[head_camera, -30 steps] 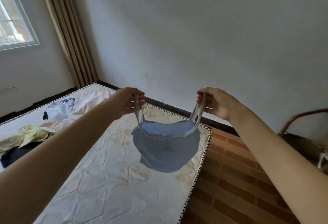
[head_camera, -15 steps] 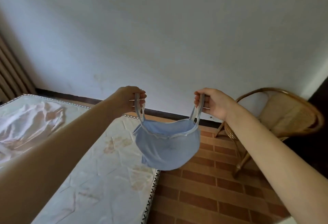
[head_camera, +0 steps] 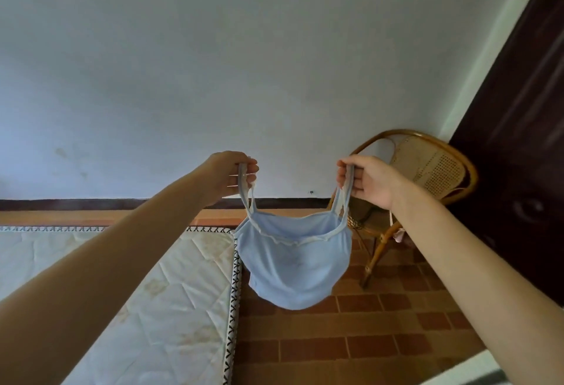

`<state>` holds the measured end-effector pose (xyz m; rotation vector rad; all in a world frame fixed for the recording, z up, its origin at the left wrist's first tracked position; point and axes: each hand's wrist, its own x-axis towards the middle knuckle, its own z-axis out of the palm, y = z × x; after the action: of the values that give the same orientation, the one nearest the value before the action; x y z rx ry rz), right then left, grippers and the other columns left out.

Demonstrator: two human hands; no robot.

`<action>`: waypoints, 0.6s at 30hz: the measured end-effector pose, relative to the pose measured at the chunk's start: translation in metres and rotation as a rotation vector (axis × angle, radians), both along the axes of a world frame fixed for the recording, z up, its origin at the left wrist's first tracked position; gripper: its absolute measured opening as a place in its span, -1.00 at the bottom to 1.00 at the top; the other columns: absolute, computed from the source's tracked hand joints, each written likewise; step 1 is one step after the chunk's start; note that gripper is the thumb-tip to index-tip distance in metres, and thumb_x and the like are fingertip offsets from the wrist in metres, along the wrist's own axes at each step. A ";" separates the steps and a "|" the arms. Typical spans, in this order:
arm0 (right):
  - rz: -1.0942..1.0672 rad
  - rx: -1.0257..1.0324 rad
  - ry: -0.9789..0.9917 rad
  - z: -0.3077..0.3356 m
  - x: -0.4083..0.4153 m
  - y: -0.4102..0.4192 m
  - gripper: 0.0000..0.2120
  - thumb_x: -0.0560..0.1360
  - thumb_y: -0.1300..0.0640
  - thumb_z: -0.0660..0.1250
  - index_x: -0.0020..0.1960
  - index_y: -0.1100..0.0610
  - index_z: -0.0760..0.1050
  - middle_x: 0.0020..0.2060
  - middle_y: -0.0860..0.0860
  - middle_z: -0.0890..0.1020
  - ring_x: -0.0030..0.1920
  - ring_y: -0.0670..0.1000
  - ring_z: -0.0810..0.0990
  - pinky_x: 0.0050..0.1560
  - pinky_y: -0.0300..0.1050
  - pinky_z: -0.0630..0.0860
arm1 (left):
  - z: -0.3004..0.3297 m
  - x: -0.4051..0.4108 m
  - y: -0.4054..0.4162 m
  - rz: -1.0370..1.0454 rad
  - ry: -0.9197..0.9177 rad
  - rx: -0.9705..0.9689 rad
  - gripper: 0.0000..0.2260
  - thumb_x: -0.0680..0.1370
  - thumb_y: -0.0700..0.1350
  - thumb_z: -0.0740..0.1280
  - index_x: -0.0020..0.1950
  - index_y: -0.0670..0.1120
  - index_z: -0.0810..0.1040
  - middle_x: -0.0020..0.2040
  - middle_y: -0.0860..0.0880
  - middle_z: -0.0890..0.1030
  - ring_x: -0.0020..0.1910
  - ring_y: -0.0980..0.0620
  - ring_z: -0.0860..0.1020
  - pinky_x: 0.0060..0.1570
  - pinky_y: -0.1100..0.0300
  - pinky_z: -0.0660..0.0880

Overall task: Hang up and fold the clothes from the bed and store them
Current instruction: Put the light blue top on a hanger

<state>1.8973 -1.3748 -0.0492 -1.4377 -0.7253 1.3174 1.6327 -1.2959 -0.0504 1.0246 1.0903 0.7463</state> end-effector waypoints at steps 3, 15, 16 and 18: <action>-0.037 0.004 -0.019 0.001 0.007 0.030 -0.85 0.60 0.17 0.26 -0.10 0.17 0.55 -0.31 0.01 0.62 -0.26 -0.03 0.61 -0.11 -0.13 0.54 | -0.001 0.015 0.041 -0.062 0.002 -0.002 -0.82 0.61 -0.20 0.21 -0.10 -0.19 0.57 -0.34 -0.03 0.64 -0.43 0.06 0.60 -0.15 0.14 0.55; -0.196 -0.004 0.021 -0.016 0.061 0.101 -0.85 0.60 0.18 0.26 -0.10 0.17 0.55 -0.29 0.02 0.61 -0.20 -0.02 0.60 -0.02 -0.11 0.53 | -0.016 0.102 0.157 -0.252 0.053 0.001 -0.83 0.61 -0.19 0.23 -0.09 -0.19 0.58 -0.29 -0.03 0.64 -0.30 0.01 0.59 -0.14 0.14 0.54; -0.210 -0.012 0.021 -0.018 0.068 0.107 -0.85 0.60 0.18 0.26 -0.10 0.17 0.55 -0.28 0.02 0.61 -0.19 -0.01 0.60 -0.03 -0.12 0.54 | -0.017 0.110 0.167 -0.257 0.057 -0.002 -0.83 0.61 -0.19 0.23 -0.09 -0.19 0.58 -0.30 -0.02 0.64 -0.31 0.02 0.60 -0.16 0.15 0.54; -0.228 -0.028 0.024 -0.023 0.085 0.120 -0.84 0.60 0.18 0.26 -0.11 0.16 0.55 -0.28 0.03 0.61 -0.19 -0.01 0.60 -0.01 -0.10 0.54 | -0.022 0.128 0.185 -0.260 0.061 -0.015 -0.83 0.61 -0.18 0.23 -0.09 -0.18 0.59 -0.32 -0.01 0.65 -0.35 0.04 0.61 -0.16 0.15 0.54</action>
<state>1.9819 -1.2549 -0.0720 -1.4781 -0.5120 1.1697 1.7609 -1.1106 -0.0726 1.1566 0.9894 0.4993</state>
